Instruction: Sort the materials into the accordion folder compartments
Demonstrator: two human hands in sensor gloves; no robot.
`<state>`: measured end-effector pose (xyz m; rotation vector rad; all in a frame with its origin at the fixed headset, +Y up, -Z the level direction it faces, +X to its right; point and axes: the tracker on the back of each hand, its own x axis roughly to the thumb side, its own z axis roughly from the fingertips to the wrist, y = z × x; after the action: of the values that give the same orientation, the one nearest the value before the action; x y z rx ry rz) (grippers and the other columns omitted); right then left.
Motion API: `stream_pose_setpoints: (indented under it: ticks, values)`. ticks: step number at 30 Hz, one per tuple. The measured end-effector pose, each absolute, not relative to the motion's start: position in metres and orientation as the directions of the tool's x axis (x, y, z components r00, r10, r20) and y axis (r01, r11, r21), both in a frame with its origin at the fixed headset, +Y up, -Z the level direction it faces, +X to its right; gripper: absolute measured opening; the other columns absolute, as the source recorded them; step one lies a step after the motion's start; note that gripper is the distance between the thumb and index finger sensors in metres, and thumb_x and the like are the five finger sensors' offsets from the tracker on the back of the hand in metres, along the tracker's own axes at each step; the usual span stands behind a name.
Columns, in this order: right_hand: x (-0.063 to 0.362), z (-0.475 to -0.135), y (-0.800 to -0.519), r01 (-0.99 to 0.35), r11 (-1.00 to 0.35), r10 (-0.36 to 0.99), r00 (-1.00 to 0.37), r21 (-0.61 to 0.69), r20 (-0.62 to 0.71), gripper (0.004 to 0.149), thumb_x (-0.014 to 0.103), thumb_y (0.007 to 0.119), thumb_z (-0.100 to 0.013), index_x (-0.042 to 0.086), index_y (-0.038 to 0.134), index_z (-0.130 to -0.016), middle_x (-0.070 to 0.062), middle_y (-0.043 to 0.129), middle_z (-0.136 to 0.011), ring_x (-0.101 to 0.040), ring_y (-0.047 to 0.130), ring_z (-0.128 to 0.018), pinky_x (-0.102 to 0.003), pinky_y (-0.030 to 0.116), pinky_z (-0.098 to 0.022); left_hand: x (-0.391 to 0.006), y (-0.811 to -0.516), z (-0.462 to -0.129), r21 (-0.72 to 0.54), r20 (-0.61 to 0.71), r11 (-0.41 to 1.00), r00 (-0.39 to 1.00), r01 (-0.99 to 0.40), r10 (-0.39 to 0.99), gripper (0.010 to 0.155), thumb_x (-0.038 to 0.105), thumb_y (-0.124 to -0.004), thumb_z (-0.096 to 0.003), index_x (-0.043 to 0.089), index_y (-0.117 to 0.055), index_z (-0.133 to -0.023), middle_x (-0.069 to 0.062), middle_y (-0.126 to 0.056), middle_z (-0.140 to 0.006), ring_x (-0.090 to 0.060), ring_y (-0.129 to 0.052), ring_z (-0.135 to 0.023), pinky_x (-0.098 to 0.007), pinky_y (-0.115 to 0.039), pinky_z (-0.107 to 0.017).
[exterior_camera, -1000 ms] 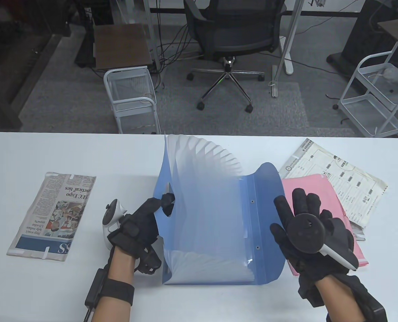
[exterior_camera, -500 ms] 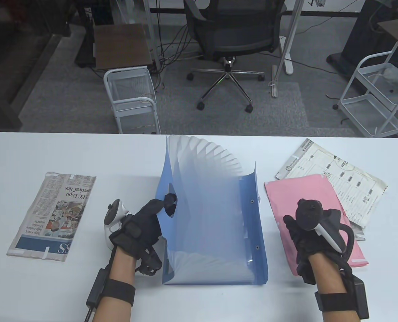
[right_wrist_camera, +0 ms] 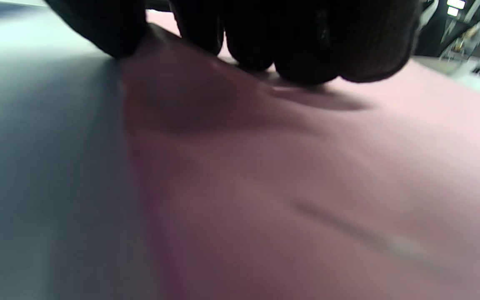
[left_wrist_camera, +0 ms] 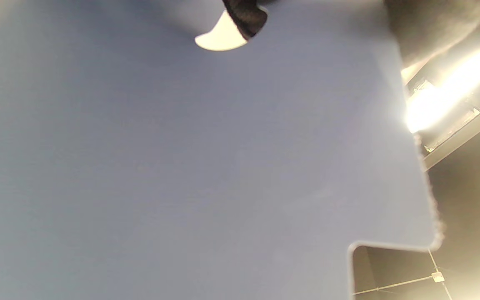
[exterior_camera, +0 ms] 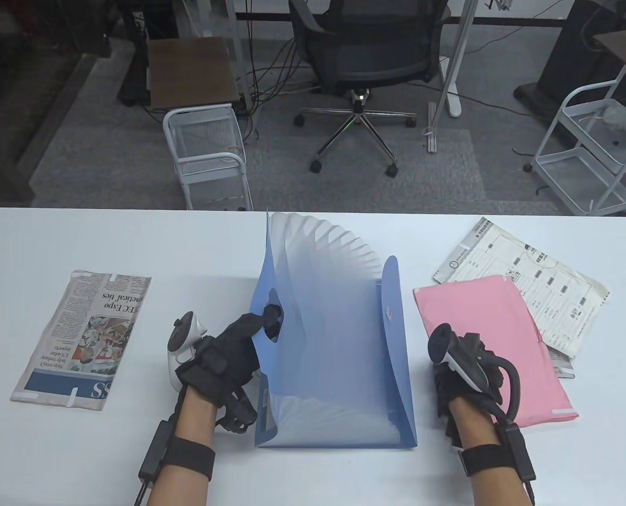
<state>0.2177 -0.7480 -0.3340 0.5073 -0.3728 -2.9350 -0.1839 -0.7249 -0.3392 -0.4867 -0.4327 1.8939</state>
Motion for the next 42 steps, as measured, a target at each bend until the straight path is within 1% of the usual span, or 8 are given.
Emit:
stream_pose_setpoints:
  ticks: [4, 10, 19, 25, 27, 31, 36, 42]
  values:
    - [0.207, -0.335, -0.744, 0.209, -0.949, -0.277, -0.911, 0.236, -0.306, 0.049, 0.041, 0.078, -0.058, 0.019, 0.067, -0.1, -0.018, 0.084, -0.09, -0.041, 0.097, -0.063, -0.049, 0.091, -0.042, -0.183, -0.725, -0.339, -0.51, -0.132, -0.357, -0.338, -0.783, 0.932, 0.077, 0.063, -0.068, -0.0614, 0.007, -0.047, -0.11, -0.035, 0.002, -0.12, -0.063, -0.001, -0.102, -0.077, -0.028, -0.065]
    - [0.217, -0.328, -0.719, 0.152, -0.965, -0.22, -0.914, 0.215, -0.34, 0.044, 0.034, 0.083, -0.057, 0.019, 0.071, -0.097, -0.01, 0.094, -0.077, -0.034, 0.105, -0.046, -0.039, 0.095, -0.027, -0.183, -0.724, -0.339, -0.499, -0.126, -0.349, -0.332, -0.793, 0.935, 0.077, 0.065, -0.069, -0.0613, 0.008, -0.049, -0.109, -0.035, 0.002, -0.12, -0.063, -0.001, -0.102, -0.077, -0.028, -0.065]
    - [0.239, -0.292, -0.605, 0.028, -0.999, -0.037, -0.947, 0.032, -0.319, 0.046, 0.033, 0.086, -0.056, 0.017, 0.071, -0.097, -0.007, 0.095, -0.075, -0.031, 0.108, -0.036, -0.035, 0.097, -0.019, -0.183, -0.723, -0.339, -0.486, -0.119, -0.334, -0.318, -0.808, 0.941, 0.078, 0.069, -0.074, -0.0599, 0.012, -0.051, -0.107, -0.035, 0.002, -0.119, -0.063, -0.002, -0.102, -0.078, -0.027, -0.064]
    - [0.248, -0.266, -0.532, -0.28, -0.955, 0.296, -0.928, -0.1, -0.225, 0.048, 0.03, 0.085, -0.058, 0.013, 0.069, -0.1, -0.01, 0.095, -0.08, -0.031, 0.11, -0.033, -0.034, 0.098, -0.016, -0.183, -0.723, -0.339, -0.476, -0.111, -0.331, -0.317, -0.815, 0.942, 0.079, 0.071, -0.074, -0.059, 0.013, -0.053, -0.106, -0.035, 0.002, -0.119, -0.063, -0.002, -0.102, -0.078, -0.027, -0.063]
    - [0.248, -0.259, -0.511, -0.431, -0.894, 0.446, -0.879, -0.121, -0.169, 0.048, 0.029, 0.084, -0.058, 0.012, 0.068, -0.1, -0.012, 0.094, -0.083, -0.032, 0.11, -0.033, -0.034, 0.098, -0.015, -0.184, -0.723, -0.339, -0.475, -0.11, -0.333, -0.32, -0.815, 0.941, 0.079, 0.071, -0.074, -0.059, 0.013, -0.053, -0.107, -0.034, 0.002, -0.119, -0.063, -0.002, -0.102, -0.078, -0.026, -0.063]
    - [0.244, -0.253, -0.479, -0.62, -0.769, 0.633, -0.772, -0.155, -0.053, 0.05, 0.027, 0.083, -0.059, 0.011, 0.064, -0.102, -0.016, 0.09, -0.088, -0.033, 0.111, -0.034, -0.034, 0.099, -0.016, -0.183, -0.723, -0.339, -0.475, -0.111, -0.337, -0.324, -0.813, 0.939, 0.078, 0.071, -0.074, -0.0592, 0.013, -0.053, -0.107, -0.034, 0.002, -0.119, -0.062, -0.002, -0.102, -0.077, -0.026, -0.063]
    - [0.235, -0.255, -0.456, -0.822, -0.555, 0.823, -0.565, -0.124, 0.064, 0.052, 0.026, 0.081, -0.06, 0.011, 0.06, -0.105, -0.016, 0.088, -0.09, -0.035, 0.11, -0.036, -0.034, 0.098, -0.016, -0.183, -0.723, -0.338, -0.473, -0.111, -0.338, -0.325, -0.814, 0.939, 0.078, 0.071, -0.074, -0.0593, 0.013, -0.053, -0.107, -0.034, 0.002, -0.119, -0.062, -0.002, -0.102, -0.077, -0.026, -0.063]
    - [0.216, -0.258, -0.447, -0.918, -0.388, 0.907, -0.397, -0.087, 0.14, 0.051, 0.026, 0.08, -0.06, 0.011, 0.06, -0.105, -0.016, 0.088, -0.091, -0.035, 0.11, -0.037, -0.034, 0.098, -0.017, -0.183, -0.724, -0.337, -0.47, -0.112, -0.349, -0.337, -0.811, 0.935, 0.078, 0.072, -0.073, -0.0596, 0.013, -0.054, -0.107, -0.033, 0.002, -0.12, -0.062, -0.002, -0.103, -0.077, -0.025, -0.063]
